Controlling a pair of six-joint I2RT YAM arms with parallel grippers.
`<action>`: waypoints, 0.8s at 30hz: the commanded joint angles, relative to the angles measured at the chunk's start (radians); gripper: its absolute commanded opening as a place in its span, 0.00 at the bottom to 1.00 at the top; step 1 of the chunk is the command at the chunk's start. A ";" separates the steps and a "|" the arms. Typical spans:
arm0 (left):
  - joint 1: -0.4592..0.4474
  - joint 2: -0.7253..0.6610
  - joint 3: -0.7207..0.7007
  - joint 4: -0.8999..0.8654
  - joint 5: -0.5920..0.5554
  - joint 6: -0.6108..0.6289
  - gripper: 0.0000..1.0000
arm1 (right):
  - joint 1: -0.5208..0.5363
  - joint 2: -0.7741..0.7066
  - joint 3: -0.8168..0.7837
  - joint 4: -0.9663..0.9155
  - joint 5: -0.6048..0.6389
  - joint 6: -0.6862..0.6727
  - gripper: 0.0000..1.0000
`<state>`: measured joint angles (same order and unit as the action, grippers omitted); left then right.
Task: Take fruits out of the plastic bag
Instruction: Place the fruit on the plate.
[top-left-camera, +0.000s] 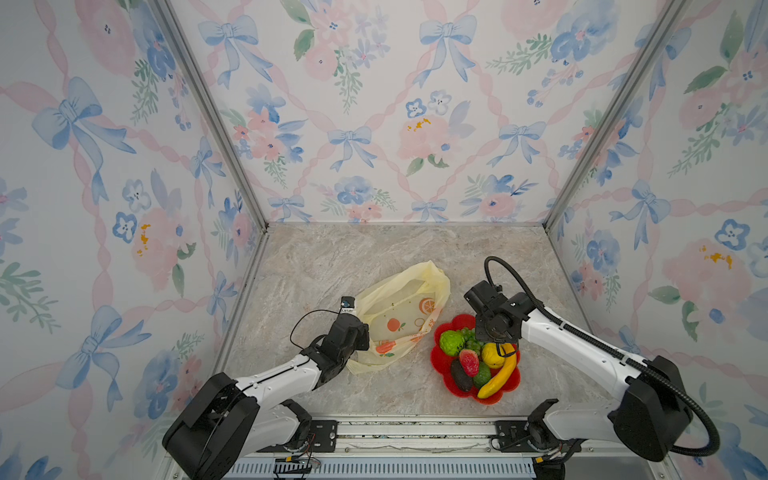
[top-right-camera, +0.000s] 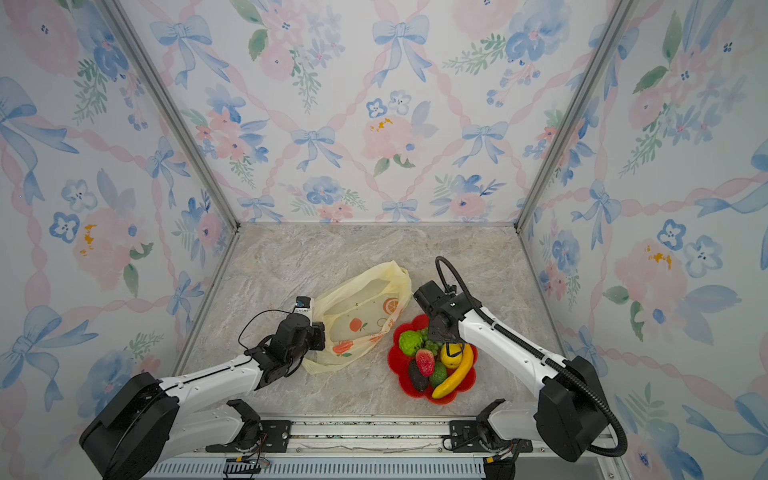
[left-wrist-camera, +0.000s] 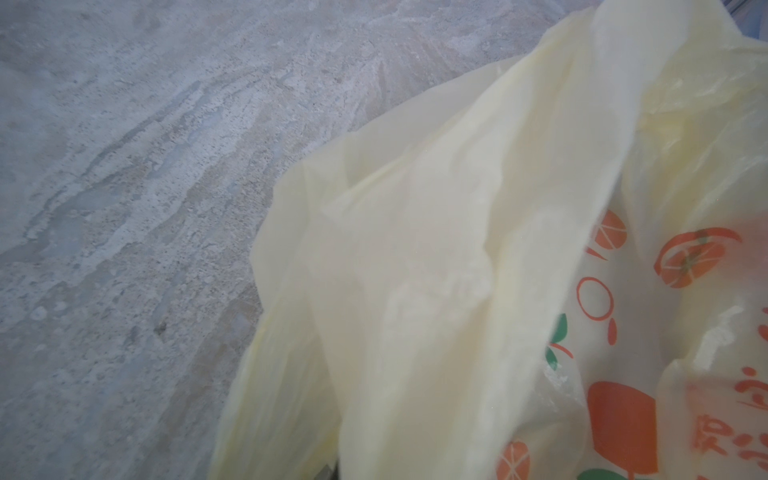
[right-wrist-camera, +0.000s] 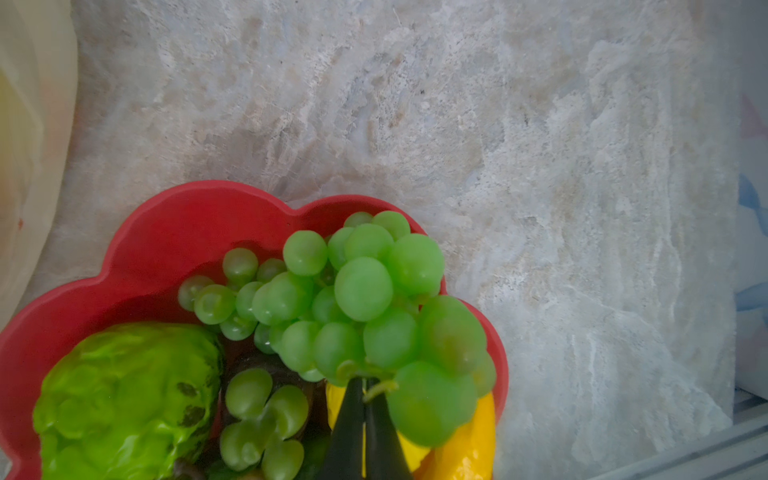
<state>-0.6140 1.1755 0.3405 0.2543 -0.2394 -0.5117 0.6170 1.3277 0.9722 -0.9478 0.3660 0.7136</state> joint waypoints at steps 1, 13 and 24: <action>-0.002 0.015 0.022 -0.013 -0.009 0.015 0.03 | 0.014 -0.019 0.034 -0.052 0.035 0.014 0.16; -0.030 -0.064 0.009 -0.015 -0.084 0.072 0.00 | 0.147 -0.074 0.183 -0.185 0.294 0.069 0.77; -0.158 -0.225 -0.125 0.198 -0.331 0.302 0.00 | 0.250 0.033 0.237 0.103 0.209 -0.064 0.78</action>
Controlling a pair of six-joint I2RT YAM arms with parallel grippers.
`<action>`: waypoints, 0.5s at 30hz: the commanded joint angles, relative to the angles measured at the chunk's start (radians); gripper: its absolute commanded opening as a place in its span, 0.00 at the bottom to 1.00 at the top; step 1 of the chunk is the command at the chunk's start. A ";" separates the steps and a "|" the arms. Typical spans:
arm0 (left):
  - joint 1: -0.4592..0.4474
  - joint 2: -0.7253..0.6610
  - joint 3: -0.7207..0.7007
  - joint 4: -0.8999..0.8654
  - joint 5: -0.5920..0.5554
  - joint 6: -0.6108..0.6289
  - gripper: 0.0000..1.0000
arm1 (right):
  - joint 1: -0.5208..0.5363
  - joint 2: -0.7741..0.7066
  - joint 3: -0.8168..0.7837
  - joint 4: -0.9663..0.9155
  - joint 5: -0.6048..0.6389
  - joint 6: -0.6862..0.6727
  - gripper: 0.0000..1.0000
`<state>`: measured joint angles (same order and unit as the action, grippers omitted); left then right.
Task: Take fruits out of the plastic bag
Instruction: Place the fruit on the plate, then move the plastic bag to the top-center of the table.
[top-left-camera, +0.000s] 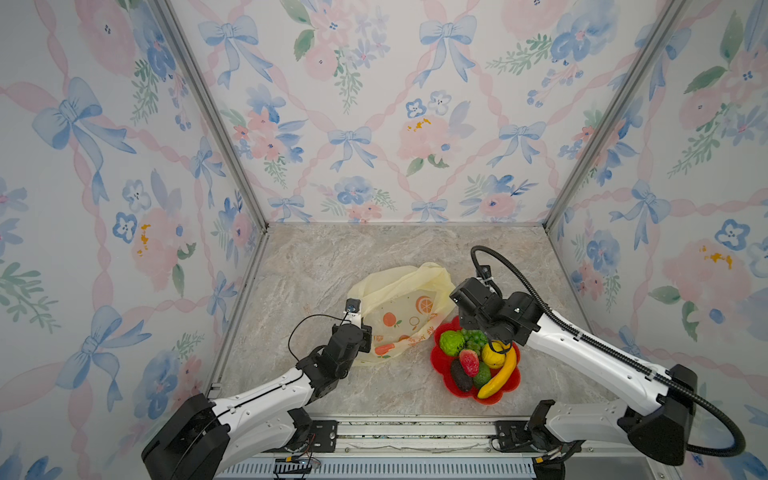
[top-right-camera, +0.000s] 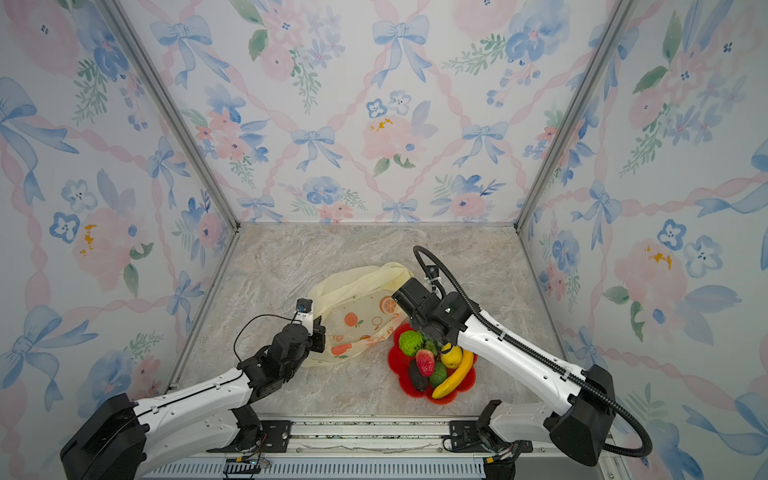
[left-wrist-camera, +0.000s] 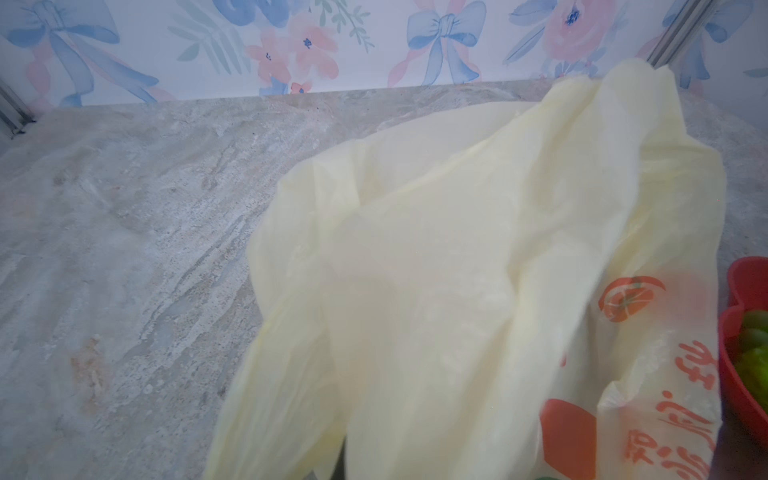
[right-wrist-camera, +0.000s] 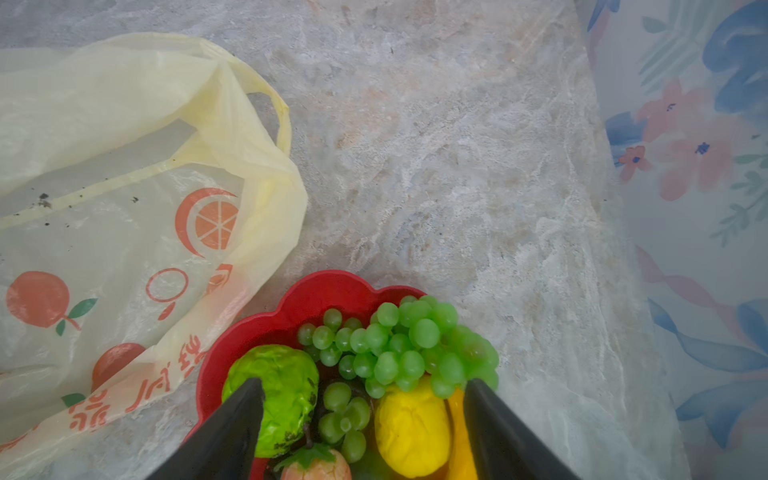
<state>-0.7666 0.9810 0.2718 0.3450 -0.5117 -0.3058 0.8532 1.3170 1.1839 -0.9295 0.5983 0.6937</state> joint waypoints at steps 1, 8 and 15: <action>-0.003 -0.039 -0.066 0.129 -0.063 0.099 0.00 | 0.012 0.054 0.025 0.095 -0.022 -0.046 0.79; 0.091 0.102 0.040 0.120 0.008 0.045 0.00 | -0.046 0.023 -0.036 0.145 -0.020 -0.062 0.81; 0.209 0.506 0.388 0.113 0.192 0.127 0.00 | -0.206 -0.163 -0.160 0.120 -0.068 -0.018 0.90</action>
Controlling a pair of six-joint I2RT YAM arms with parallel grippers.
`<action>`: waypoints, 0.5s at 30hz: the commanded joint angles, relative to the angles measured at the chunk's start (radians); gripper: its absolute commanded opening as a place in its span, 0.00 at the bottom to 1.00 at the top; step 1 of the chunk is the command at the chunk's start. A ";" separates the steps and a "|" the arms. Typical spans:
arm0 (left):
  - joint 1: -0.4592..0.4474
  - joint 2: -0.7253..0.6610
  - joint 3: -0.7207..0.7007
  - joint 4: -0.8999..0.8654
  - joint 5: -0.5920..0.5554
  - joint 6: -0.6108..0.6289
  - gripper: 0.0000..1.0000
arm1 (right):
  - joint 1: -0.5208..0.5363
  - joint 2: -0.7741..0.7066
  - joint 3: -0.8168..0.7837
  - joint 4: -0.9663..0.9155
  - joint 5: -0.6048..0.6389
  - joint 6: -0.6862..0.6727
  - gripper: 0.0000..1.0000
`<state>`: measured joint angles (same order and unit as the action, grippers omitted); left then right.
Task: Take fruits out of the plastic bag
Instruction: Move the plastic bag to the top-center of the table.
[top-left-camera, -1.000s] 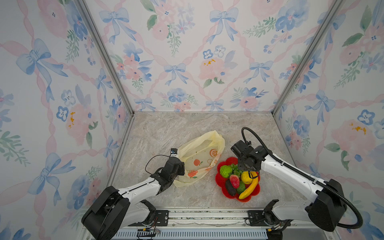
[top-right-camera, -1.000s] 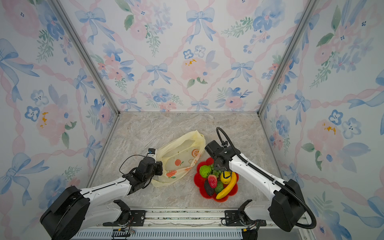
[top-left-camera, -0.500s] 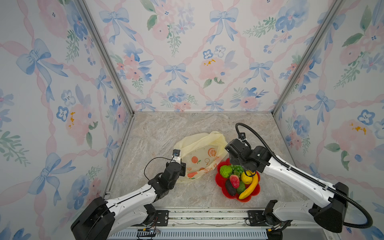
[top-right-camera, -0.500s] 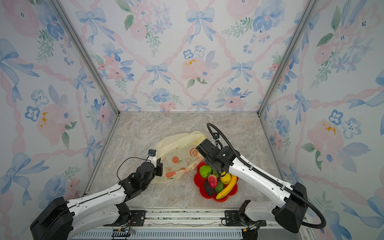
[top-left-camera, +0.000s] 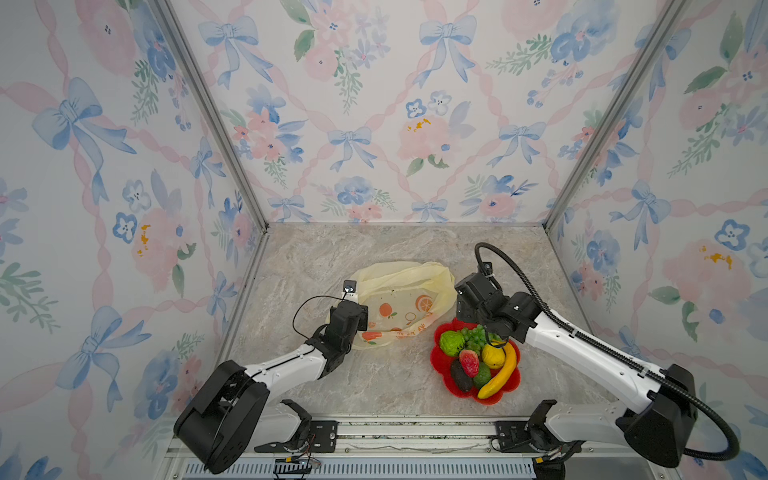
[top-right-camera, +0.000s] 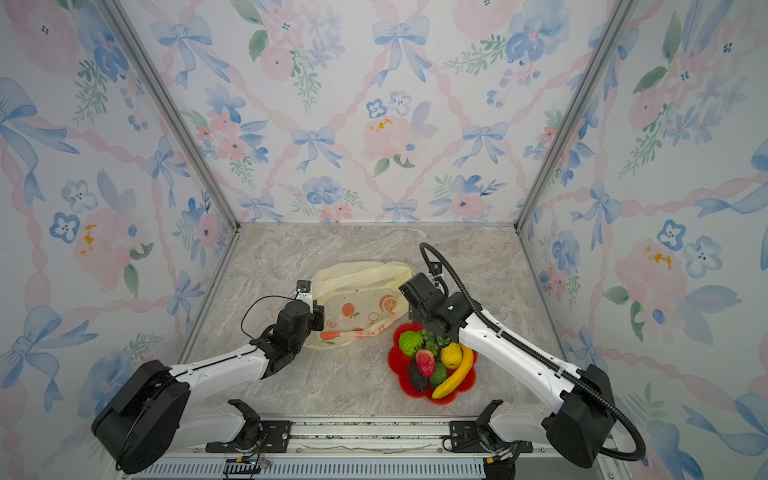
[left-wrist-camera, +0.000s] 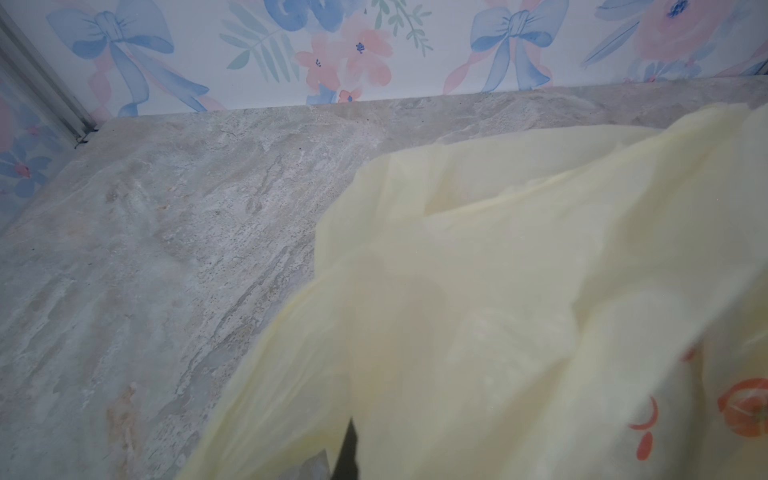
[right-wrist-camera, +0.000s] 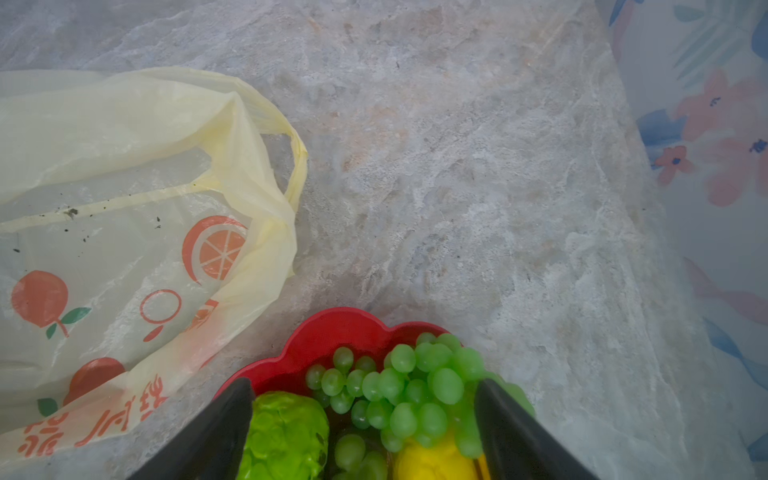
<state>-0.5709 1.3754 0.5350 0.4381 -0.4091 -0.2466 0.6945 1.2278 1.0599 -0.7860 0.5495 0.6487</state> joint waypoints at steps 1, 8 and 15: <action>0.022 0.183 0.188 0.013 0.112 0.083 0.01 | -0.071 -0.107 -0.053 -0.037 -0.027 0.044 0.93; 0.071 0.587 0.659 -0.097 0.249 0.177 0.05 | -0.138 -0.299 -0.177 -0.162 -0.063 0.172 0.97; 0.105 0.845 1.075 -0.348 0.300 0.247 0.26 | -0.098 -0.454 -0.335 -0.242 -0.108 0.382 0.97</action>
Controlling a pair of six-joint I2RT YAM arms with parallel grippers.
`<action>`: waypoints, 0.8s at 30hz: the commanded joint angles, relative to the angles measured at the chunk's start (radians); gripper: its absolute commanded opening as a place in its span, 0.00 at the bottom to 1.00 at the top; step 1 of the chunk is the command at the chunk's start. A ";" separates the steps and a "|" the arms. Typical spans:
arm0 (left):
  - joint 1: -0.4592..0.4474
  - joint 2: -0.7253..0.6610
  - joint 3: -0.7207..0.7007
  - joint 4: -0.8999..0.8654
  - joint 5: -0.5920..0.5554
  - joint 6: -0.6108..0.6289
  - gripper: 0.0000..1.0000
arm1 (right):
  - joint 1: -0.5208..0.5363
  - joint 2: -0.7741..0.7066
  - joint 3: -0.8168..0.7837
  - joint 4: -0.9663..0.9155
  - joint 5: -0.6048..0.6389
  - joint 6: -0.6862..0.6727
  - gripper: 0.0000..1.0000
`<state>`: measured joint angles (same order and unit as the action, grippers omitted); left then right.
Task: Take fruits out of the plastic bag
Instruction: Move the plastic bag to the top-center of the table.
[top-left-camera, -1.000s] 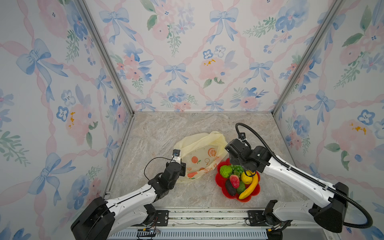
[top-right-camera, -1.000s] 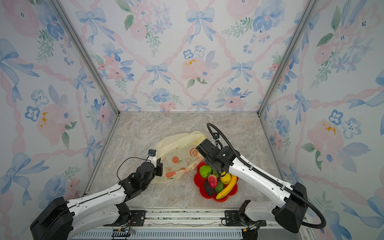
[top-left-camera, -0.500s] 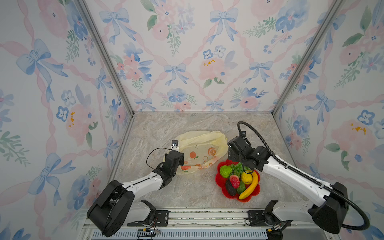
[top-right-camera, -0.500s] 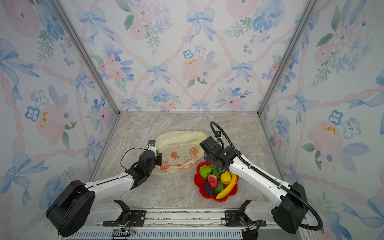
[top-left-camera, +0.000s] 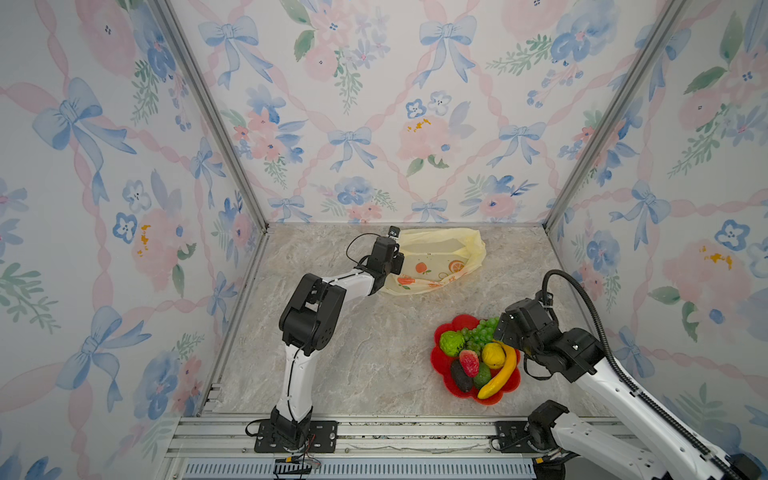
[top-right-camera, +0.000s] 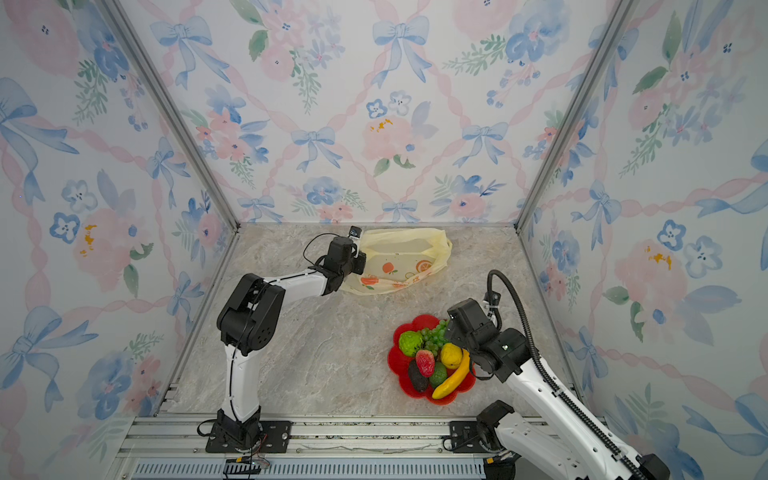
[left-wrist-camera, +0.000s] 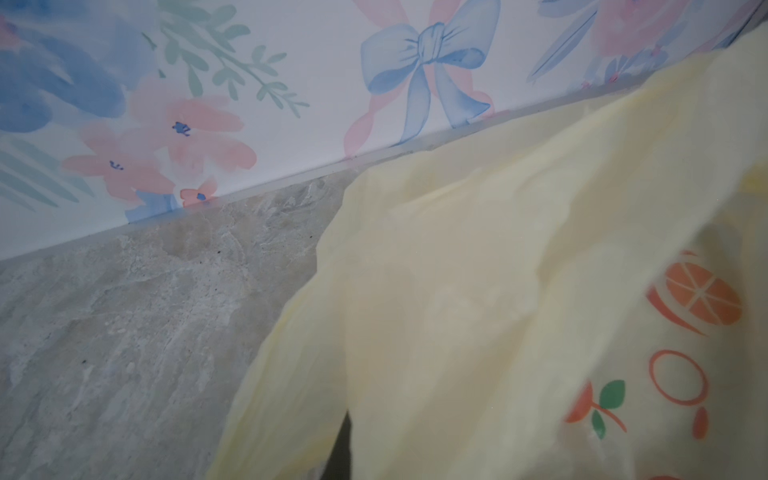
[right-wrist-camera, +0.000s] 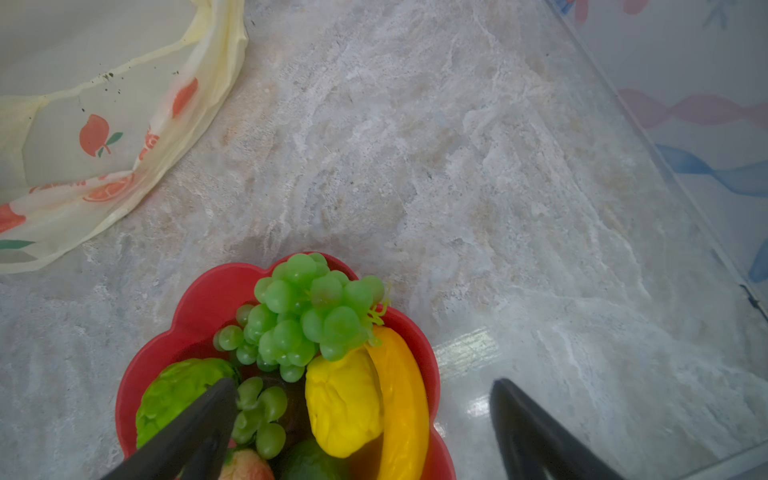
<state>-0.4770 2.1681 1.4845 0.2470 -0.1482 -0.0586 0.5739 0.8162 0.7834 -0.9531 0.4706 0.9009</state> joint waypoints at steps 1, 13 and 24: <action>0.012 0.074 0.166 -0.193 0.033 0.063 0.32 | 0.035 -0.055 -0.076 -0.074 -0.035 0.156 0.97; 0.022 -0.059 0.184 -0.377 0.060 -0.072 0.94 | 0.128 -0.101 -0.183 -0.081 -0.054 0.366 0.97; 0.063 -0.394 -0.152 -0.370 0.228 -0.320 0.98 | 0.107 -0.180 -0.322 0.116 -0.167 0.401 0.97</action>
<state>-0.4099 1.8225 1.4166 -0.1024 0.0471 -0.2905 0.6872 0.6464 0.4950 -0.9150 0.3473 1.2766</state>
